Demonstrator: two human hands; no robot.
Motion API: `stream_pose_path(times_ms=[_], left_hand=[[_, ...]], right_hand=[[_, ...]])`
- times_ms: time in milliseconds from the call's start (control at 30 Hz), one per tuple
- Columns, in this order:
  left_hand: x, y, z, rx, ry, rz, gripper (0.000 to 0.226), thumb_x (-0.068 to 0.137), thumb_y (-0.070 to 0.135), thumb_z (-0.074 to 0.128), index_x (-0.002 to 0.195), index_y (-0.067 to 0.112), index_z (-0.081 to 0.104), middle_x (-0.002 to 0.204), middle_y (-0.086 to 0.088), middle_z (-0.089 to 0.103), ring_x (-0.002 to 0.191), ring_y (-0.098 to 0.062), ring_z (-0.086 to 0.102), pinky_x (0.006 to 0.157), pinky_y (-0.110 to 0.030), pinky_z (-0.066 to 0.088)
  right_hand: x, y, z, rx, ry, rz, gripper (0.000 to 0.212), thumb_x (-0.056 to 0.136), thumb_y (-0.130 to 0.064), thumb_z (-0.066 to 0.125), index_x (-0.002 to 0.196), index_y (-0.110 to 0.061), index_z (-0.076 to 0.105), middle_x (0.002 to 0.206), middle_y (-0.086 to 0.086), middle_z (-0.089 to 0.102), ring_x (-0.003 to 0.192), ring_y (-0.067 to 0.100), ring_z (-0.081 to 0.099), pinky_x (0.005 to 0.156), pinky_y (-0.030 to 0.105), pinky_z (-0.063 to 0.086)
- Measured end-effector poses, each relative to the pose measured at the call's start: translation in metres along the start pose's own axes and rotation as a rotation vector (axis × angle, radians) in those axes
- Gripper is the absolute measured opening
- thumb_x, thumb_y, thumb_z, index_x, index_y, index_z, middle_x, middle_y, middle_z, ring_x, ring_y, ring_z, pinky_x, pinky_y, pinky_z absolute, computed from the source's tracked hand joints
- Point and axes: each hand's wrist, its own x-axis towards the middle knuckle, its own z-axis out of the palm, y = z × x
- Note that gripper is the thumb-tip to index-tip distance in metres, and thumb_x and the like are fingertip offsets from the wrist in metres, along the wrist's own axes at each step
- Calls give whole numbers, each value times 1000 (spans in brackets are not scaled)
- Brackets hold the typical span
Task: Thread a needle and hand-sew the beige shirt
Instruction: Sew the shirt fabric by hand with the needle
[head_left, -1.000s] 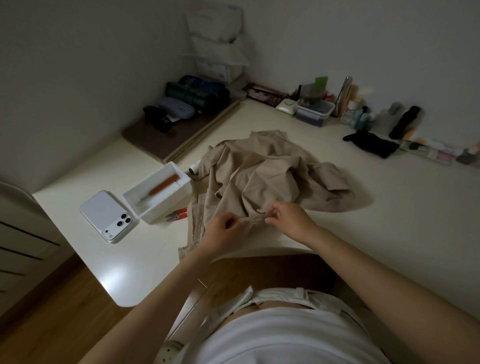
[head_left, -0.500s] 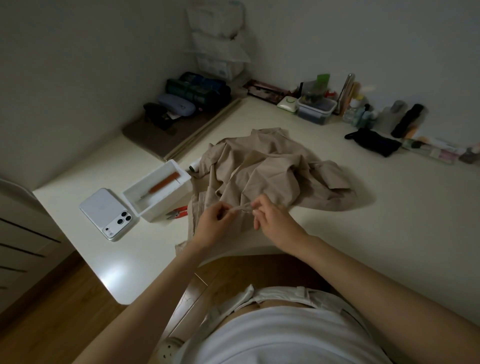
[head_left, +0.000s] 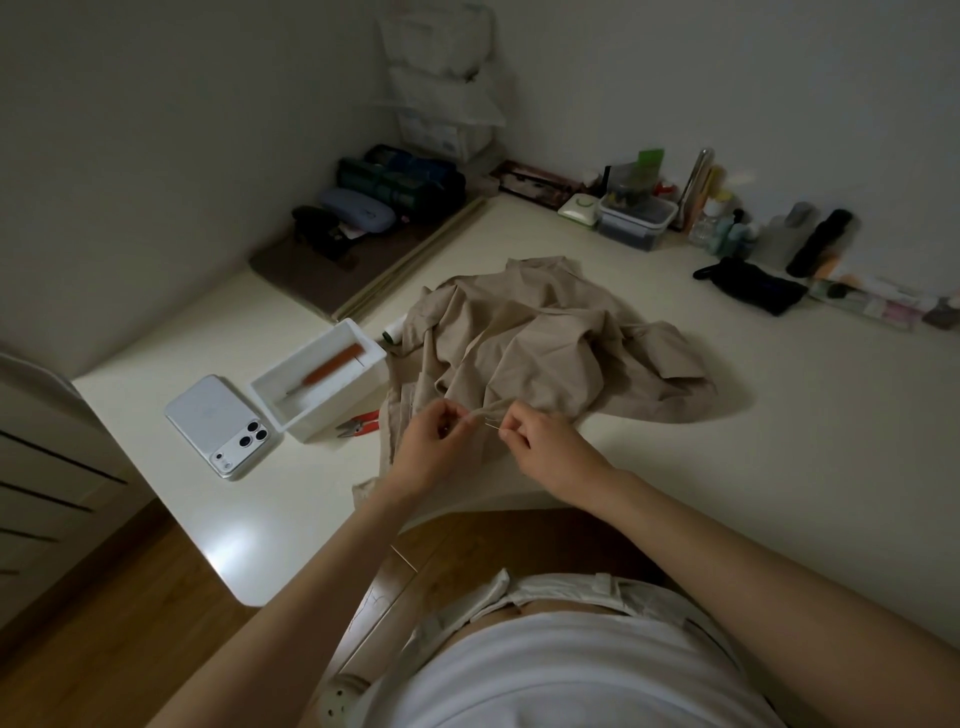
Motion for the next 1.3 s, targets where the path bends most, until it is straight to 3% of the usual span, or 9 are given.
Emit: stream_pose_path(times_ms=[100,167,300,500,733,1000,1167,1300], left_hand=[[-1,2,2,16,6,10,12,95,23,55,95,12,58,84,-3,60,74,-12,57,64,-14,46],[-3,5,2,27,14,26,10,95,19,55,94,10,58,79,2,56,67,0,52,60,-9,43],[-5,9,3,57,25,124,10,94,13,56,84,18,57,76,4,56,63,8,52,60,-10,44],[-12,14,7,49,57,219,4,92,10,58,89,9,58,73,8,56,63,6,54,58,-11,43],[-7,6,6,83,200,228,9,92,15,60,91,6,60,76,-4,58,66,-2,49,58,-13,39],[0,3,-4,89,301,180,2,91,13,60,90,15,60,82,3,60,75,-8,55,65,-17,43],[-3,6,-2,63,257,197,6,90,9,61,85,13,60,75,5,59,68,-1,54,60,-13,42],[-4,4,2,74,189,277,6,90,8,61,84,9,63,71,0,60,62,-6,53,57,-14,40]], right_hand=[[2,-2,0,0,1,7,11,99,-21,46,96,-13,53,65,-5,54,57,6,54,52,17,41],[3,-5,1,-5,5,11,11,100,-21,44,96,-14,52,69,0,58,62,13,59,57,27,48],[3,-10,4,-11,17,13,12,101,-21,40,96,-14,49,72,5,59,65,18,60,62,36,51],[7,-12,7,98,39,49,14,102,-24,36,98,-15,46,77,3,59,69,16,60,65,38,55],[9,-18,10,234,90,51,19,101,-28,38,97,-13,48,73,-1,57,69,18,61,67,41,54],[10,-16,14,239,22,45,16,101,-25,40,107,-15,51,91,2,62,76,13,57,76,41,52],[9,-18,13,270,52,49,11,101,-22,41,102,-17,51,75,-5,60,63,7,57,70,35,53],[13,-20,13,331,100,90,9,99,-25,45,94,-18,49,82,-2,65,70,11,64,65,27,54]])
